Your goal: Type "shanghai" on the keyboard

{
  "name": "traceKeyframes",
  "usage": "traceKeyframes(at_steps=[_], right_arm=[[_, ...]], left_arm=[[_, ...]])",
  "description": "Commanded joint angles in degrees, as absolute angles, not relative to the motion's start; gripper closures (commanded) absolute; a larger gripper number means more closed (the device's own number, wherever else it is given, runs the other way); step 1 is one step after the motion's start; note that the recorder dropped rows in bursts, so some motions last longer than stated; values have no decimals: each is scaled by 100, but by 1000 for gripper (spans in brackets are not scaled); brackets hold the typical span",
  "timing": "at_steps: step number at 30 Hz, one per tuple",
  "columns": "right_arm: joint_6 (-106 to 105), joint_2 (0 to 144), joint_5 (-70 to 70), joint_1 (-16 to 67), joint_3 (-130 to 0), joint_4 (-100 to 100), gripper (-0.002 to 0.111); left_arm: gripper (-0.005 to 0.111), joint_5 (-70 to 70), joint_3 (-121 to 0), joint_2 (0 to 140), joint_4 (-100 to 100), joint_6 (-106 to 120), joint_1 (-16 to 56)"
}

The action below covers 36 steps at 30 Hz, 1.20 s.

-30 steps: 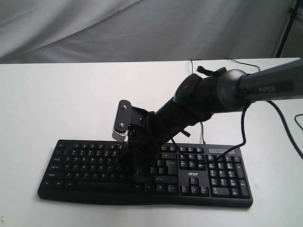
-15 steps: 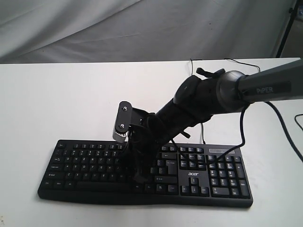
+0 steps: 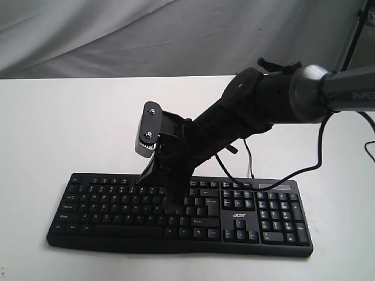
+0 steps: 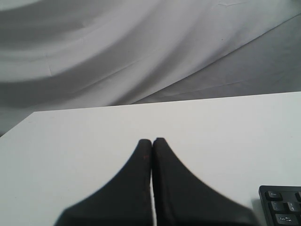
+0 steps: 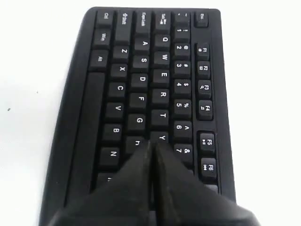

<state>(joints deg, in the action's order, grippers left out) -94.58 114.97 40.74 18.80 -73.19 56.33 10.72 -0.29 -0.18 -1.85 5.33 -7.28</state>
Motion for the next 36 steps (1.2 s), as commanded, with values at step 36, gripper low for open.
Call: traceKeyframes(at_steps=[36], right_arm=[[-7547,9268,3422,1880,-7315,5556,108]], left_arm=[[106,1050,0,0,-182,518,-707]])
